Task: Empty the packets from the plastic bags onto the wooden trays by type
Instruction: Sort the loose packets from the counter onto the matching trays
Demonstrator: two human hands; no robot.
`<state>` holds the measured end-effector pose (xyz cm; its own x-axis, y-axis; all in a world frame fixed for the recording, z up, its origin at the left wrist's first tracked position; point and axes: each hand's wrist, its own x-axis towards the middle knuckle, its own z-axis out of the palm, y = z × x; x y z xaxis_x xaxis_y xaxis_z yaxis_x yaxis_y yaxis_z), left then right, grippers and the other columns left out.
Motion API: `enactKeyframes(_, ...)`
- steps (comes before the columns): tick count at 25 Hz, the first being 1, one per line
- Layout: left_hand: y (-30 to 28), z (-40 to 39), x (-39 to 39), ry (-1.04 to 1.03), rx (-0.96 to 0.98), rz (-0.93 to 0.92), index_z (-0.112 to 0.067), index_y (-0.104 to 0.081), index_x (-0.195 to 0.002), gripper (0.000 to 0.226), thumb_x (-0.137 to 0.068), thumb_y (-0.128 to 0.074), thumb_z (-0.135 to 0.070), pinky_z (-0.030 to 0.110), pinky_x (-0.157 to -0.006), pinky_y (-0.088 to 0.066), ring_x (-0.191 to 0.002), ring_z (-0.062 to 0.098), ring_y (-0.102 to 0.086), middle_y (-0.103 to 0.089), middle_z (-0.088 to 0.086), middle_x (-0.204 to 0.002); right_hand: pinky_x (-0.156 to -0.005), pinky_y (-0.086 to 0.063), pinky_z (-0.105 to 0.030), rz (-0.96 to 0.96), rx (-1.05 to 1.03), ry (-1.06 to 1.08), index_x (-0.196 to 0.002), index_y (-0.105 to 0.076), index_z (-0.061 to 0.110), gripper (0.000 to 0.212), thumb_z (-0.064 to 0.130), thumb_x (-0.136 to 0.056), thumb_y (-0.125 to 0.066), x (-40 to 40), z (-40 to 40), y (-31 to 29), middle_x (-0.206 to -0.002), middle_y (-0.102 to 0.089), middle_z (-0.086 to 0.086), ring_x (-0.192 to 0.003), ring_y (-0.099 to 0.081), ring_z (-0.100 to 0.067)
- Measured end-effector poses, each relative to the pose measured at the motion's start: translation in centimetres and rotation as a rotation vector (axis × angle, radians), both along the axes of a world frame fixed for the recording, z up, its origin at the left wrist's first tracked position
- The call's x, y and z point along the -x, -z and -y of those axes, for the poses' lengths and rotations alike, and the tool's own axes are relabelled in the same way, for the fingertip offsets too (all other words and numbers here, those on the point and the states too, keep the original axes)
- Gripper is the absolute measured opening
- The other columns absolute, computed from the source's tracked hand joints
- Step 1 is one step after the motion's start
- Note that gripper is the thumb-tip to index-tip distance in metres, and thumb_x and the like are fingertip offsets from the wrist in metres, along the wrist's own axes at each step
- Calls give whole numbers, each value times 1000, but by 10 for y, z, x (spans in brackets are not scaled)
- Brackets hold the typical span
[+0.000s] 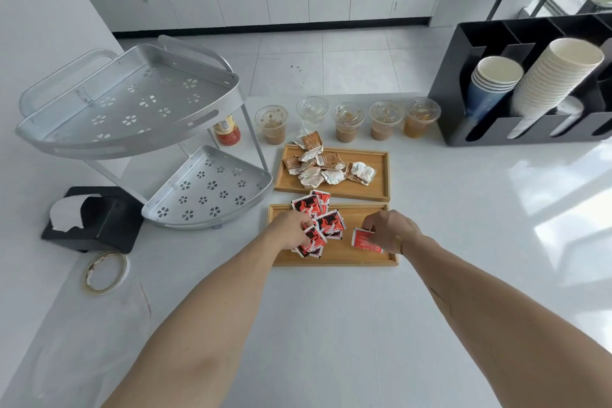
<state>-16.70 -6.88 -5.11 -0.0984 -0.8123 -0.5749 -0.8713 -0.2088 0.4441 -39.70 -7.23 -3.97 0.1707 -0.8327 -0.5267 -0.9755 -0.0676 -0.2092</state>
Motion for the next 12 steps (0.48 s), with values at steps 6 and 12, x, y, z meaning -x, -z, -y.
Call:
enactKeyframes(6,17,-2,2,-16,119,-1,-23,-68,-107,38,-72,-81,-14,34,-86,-52,-104,20,-62,-64,1,-117,-68,-47,-31,-27,-8,-38,-107,-68,30,20,28,-89,-59,-7,8,24,-102,-71,1,-95,-65,-23)
enactKeyframes(12,16,-20,7,34,331,135,-26,-52,-95,33,-75,-77,-20,33,-76,-47,-110,19,-49,-54,-3,-113,-80,-48,-33,-72,163,-53,-120,-60,26,34,34,-88,-68,-7,-3,27,-115,-64,-1,-111,-57,-24)
